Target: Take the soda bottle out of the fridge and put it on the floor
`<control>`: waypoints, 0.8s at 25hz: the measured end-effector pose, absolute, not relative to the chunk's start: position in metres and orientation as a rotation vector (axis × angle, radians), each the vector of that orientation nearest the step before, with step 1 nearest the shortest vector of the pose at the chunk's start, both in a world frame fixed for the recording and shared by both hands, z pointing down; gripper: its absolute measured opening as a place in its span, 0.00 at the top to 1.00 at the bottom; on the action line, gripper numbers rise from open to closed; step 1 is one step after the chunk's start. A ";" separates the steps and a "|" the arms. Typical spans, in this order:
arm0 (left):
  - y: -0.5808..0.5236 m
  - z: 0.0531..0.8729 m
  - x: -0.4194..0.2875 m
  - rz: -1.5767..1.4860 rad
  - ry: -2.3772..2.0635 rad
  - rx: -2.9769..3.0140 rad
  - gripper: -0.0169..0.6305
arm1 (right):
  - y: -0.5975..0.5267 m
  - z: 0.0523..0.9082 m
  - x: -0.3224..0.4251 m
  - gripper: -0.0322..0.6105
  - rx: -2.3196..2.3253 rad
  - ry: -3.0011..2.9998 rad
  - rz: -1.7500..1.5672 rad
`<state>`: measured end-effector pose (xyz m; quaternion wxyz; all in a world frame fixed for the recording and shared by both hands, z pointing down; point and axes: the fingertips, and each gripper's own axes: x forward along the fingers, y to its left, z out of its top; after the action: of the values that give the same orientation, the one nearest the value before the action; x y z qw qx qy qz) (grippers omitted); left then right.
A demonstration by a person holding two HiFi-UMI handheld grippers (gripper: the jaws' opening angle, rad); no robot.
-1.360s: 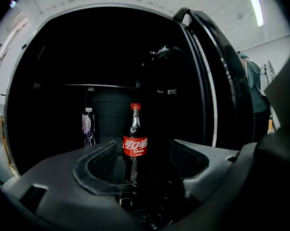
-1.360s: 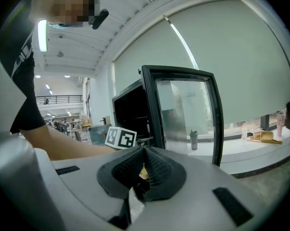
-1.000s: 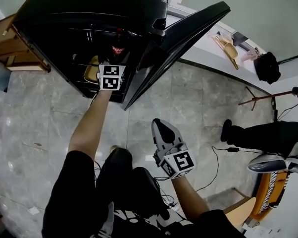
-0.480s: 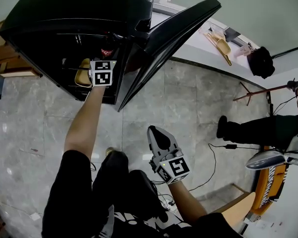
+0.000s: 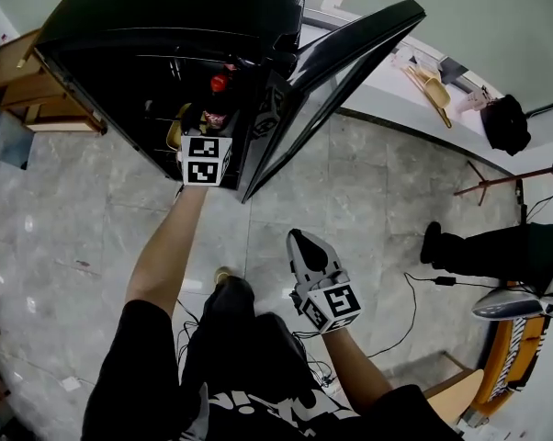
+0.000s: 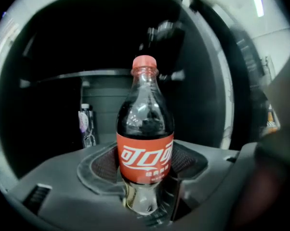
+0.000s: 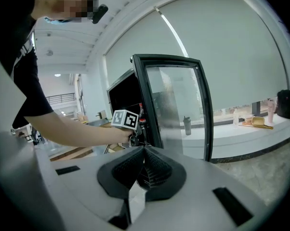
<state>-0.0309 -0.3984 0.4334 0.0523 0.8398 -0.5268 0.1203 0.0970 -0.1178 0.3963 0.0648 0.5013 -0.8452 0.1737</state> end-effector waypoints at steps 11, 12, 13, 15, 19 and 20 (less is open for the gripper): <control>-0.305 0.422 -0.069 0.371 -1.589 2.546 0.50 | -0.102 0.402 0.073 0.91 1.391 -2.647 0.465; -0.300 0.425 -0.072 0.363 -1.589 2.546 0.50 | -0.103 0.407 0.072 0.91 1.384 -2.654 0.456; -0.296 0.429 -0.074 0.353 -1.589 2.547 0.50 | -0.103 0.414 0.072 0.91 1.377 -2.659 0.449; -0.286 0.439 -0.079 0.332 -1.590 2.549 0.50 | -0.105 0.430 0.070 0.91 1.368 -2.666 0.438; -0.268 0.468 -0.092 0.319 -1.598 2.537 0.50 | -0.107 0.469 0.067 0.91 1.351 -2.685 0.440; -0.264 0.478 -0.095 0.320 -1.601 2.531 0.50 | -0.107 0.480 0.066 0.91 1.342 -2.692 0.438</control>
<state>-0.0955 -0.2642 0.4780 0.0648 0.8387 -0.5303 0.1059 0.0657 -0.1073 0.4796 0.0508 0.4407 -0.8845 0.1441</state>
